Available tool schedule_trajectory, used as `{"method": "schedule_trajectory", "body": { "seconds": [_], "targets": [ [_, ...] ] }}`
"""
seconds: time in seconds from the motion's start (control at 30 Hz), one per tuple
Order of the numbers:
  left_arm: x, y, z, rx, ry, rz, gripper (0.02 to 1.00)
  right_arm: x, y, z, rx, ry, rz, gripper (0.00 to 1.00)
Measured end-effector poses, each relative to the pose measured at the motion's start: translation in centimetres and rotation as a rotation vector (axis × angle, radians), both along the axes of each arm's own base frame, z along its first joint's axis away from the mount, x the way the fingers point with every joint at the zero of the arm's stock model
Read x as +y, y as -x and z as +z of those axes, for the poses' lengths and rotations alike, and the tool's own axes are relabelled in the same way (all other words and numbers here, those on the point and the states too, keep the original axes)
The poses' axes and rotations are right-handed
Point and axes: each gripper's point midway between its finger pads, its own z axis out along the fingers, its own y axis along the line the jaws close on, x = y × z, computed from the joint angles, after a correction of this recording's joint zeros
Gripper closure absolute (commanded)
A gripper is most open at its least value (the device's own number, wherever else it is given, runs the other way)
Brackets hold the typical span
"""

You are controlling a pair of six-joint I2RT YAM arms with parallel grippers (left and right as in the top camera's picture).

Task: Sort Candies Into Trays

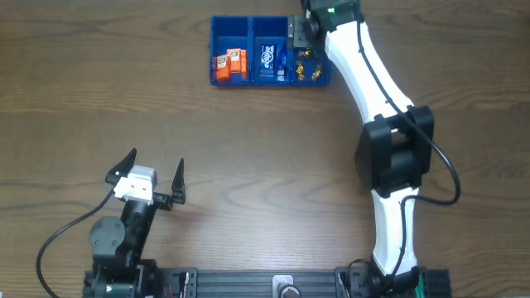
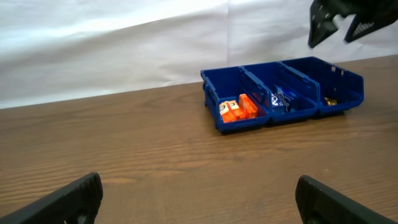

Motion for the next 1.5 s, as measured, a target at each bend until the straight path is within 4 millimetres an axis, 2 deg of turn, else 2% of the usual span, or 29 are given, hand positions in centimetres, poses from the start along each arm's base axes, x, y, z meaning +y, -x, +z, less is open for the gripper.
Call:
{"method": "schedule_trajectory", "body": {
  "seconds": [0.03,0.1,0.13,0.23,0.27,0.33,0.4,0.43,0.47,0.53,0.63,0.77,0.87,1.07,1.4,1.5],
  "targets": [
    [0.0,0.0,0.0,0.000,0.000,0.000,0.020,-0.3,0.5,1.2,-0.012,0.007,0.003,0.062],
    [0.0,0.0,0.0,0.000,0.000,0.000,0.020,-1.2,2.1,5.5,-0.078,0.019,0.010,0.001],
    [0.0,0.0,0.0,0.000,0.000,0.000,0.020,-1.8,2.8,7.4,-0.111,0.021,0.003,0.001],
    [0.0,0.0,0.0,0.000,0.000,0.000,0.020,-5.4,7.1,14.5,-0.266,0.035,-0.050,0.003],
    [0.0,0.0,0.0,0.000,0.000,0.000,0.020,-6.5,8.3,16.2,-0.322,0.038,-0.069,0.003],
    [0.0,0.0,0.0,0.000,0.000,0.000,0.020,-8.7,11.7,17.8,-0.395,0.051,-0.100,0.003],
    [0.0,0.0,0.0,0.000,-0.001,0.000,0.020,-9.9,14.8,17.5,-0.428,0.058,-0.111,0.003],
    [0.0,0.0,0.0,0.000,-0.002,0.000,0.020,-10.5,17.3,16.5,-0.443,0.062,-0.108,0.003],
    [0.0,0.0,0.0,0.000,-0.002,0.000,0.020,-10.7,18.1,16.0,-0.485,0.051,-0.109,0.003],
    [0.0,0.0,0.0,0.000,-0.003,-0.001,0.020,-11.5,21.4,13.1,-0.497,0.050,-0.110,0.003],
    [0.0,0.0,0.0,0.000,-0.003,-0.001,0.020,-13.4,24.8,10.2,-0.536,0.038,-0.141,0.003],
    [0.0,0.0,0.0,0.000,-0.003,0.000,0.020,-15.0,27.9,7.8,-0.638,-0.001,-0.176,0.003],
    [0.0,0.0,0.0,0.000,-0.003,-0.001,0.020,-14.9,29.4,6.1,-0.727,-0.041,-0.160,0.003],
    [0.0,0.0,0.0,0.000,-0.003,0.000,0.020,-14.6,30.3,3.8,-0.847,-0.073,-0.112,0.003],
    [0.0,0.0,0.0,0.000,-0.003,0.000,0.020,-13.7,30.1,1.1,-0.894,-0.019,-0.011,0.003],
    [0.0,0.0,0.0,0.000,-0.003,0.000,0.020,-13.2,30.1,1.1,-0.896,-0.004,0.027,0.003]
  ]
}}
